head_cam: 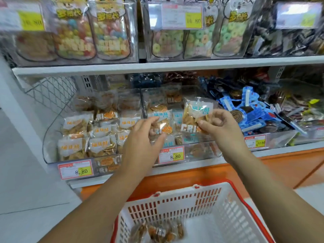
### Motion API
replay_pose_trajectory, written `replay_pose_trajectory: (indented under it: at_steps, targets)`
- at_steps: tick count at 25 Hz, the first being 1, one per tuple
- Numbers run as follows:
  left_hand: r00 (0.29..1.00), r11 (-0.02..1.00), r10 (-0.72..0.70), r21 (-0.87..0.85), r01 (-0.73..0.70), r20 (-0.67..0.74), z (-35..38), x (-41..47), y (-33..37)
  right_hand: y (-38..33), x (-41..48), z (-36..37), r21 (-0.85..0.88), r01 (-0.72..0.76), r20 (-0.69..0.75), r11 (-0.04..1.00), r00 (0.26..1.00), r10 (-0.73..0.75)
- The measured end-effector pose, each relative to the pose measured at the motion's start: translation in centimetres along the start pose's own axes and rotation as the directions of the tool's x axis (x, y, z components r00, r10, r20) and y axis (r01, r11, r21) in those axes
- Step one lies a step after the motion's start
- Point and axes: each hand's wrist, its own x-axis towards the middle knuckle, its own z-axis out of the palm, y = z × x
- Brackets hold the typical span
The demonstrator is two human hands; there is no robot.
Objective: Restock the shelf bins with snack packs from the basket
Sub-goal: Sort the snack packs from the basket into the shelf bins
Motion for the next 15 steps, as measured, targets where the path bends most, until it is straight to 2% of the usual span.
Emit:
replay_pose_trajectory:
  at_steps: [2, 4, 6, 8, 11, 15]
  targets:
    - [0.989, 0.973, 0.121, 0.206, -0.1, -0.09, 0.0, 1.2, -1.6, -1.1, 3.0, 0.8, -0.076, 0.08, -0.028, 0.994, 0.996, -0.082]
    - [0.992, 0.97, 0.09, 0.235, -0.068, -0.084, 0.1, 2.2, -2.9, -1.7, 6.0, 2.1, -0.173, 0.114, -0.056, 0.978, 0.991, -0.125]
    - [0.999, 0.969, 0.043, 0.245, -0.038, -0.013, 0.3, 2.8, -3.6, -2.1, 8.7, 3.5, -0.269, 0.106, -0.055, 0.957, 0.991, -0.125]
    - [0.999, 0.961, 0.022, 0.276, -0.034, 0.048, 0.5, 3.1, -3.8, -1.9, 11.1, 4.6, -0.383, 0.073, -0.017, 0.921, 0.996, -0.086]
    - [0.998, 0.959, 0.028, 0.281, -0.041, 0.051, 0.7, 3.1, -3.6, -1.7, 13.1, 5.9, -0.614, 0.032, 0.063, 0.788, 0.998, 0.009]
    - [0.997, 0.963, 0.049, 0.261, -0.064, 0.061, 0.7, 3.2, -3.8, -0.7, 14.7, 6.7, -0.635, -0.007, 0.123, 0.773, 0.986, 0.11]
